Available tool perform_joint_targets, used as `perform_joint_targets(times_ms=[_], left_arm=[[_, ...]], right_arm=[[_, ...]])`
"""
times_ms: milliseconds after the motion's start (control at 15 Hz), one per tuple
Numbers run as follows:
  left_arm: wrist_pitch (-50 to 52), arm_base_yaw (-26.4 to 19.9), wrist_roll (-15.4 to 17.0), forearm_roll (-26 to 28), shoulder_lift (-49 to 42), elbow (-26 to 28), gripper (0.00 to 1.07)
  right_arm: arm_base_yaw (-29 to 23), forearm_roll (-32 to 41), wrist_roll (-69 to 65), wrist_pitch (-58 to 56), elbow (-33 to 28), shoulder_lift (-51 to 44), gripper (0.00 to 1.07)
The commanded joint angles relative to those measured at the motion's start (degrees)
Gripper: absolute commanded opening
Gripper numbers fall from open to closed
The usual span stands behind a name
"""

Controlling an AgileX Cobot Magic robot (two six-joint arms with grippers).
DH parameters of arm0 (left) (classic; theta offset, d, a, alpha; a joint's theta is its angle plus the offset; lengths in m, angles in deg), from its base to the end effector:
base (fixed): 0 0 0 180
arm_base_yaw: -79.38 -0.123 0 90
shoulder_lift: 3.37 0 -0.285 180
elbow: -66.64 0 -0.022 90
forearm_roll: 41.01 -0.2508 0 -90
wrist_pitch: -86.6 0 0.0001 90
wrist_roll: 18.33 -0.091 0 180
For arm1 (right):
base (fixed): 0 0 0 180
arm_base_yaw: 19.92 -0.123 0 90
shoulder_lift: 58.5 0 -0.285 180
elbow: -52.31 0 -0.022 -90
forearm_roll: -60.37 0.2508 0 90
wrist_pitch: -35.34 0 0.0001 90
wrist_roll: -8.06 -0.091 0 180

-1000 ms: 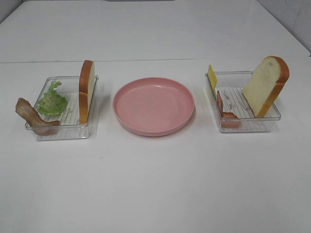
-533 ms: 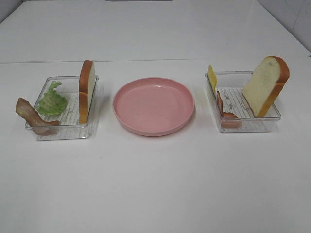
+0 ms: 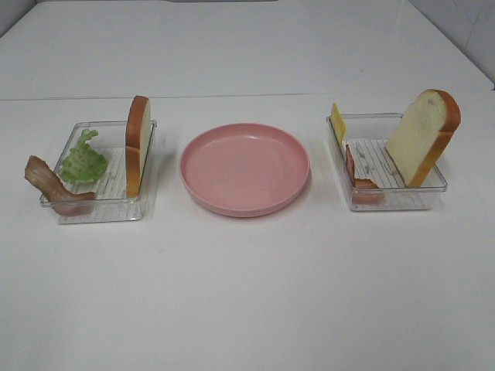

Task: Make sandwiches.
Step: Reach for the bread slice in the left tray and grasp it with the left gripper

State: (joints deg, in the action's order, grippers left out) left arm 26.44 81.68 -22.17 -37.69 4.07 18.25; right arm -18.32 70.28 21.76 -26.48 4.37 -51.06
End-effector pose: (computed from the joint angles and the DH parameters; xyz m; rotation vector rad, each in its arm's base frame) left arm -0.0060 -0.0043 0.2791 0.1110 2.0204 -0.0521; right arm -0.0081 0.0140 0.2798 -0.2259 2.0210 0.0392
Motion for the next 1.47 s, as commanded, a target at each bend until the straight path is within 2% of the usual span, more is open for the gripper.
perform_joint_targets(times_ms=[67, 200, 400, 467, 600, 733, 1000, 1133, 1200, 1267, 1400, 1467], left_arm=[[5.04, -0.23, 0.40, 0.29, 1.78, 1.49, 0.95], [11.34, -0.23, 0.40, 0.69, 5.04, 1.66, 0.95], [21.94, -0.23, 0.17, 6.30, 16.73, 3.04, 0.95], [23.95, -0.23, -0.06, 9.28, 26.53, 6.93, 0.95], [23.26, -0.23, -0.23, 9.34, 35.81, 11.17, 0.95], [20.45, -0.23, -0.34, 9.34, 47.33, 18.11, 0.95], [10.83, 0.17, -4.24, 9.85, 70.65, 35.35, 0.95], [5.39, 1.43, -4.64, 9.85, 80.62, 43.72, 0.95], [4.13, 1.95, -4.53, 9.85, 83.71, 46.47, 0.95], [0.80, 4.47, -3.78, 9.74, 92.65, 54.49, 0.95], [-0.92, 7.33, -0.17, 7.91, 100.44, 61.48, 0.95], [-1.43, 8.19, 1.09, 7.05, 102.33, 63.20, 0.95]], right_arm=[[0.40, 0.11, 0.23, 0.17, -0.17, -0.74, 0.73], [0.40, 0.11, 0.23, 0.17, -0.17, -0.74, 0.73], [0.40, 0.11, 0.23, 0.17, -0.17, -0.74, 0.73], [0.40, 0.11, 0.23, 0.17, -0.17, -0.74, 0.73], [0.40, 0.11, 0.23, 0.17, -0.17, -0.74, 0.73], [0.40, 0.11, 0.23, 0.17, -0.17, -0.74, 0.73], [0.40, 0.11, 0.23, 0.17, -0.17, -0.74, 0.73], [0.40, 0.11, 0.23, 0.17, -0.17, -0.74, 0.73], [0.40, 0.11, 0.23, 0.17, -0.17, -0.74, 0.73], [0.40, 0.11, 0.23, 0.17, -0.17, -0.74, 0.73], [0.40, 0.11, 0.23, 0.17, -0.17, -0.74, 0.73], [0.40, 0.11, 0.23, 0.17, -0.17, -0.74, 0.73]])
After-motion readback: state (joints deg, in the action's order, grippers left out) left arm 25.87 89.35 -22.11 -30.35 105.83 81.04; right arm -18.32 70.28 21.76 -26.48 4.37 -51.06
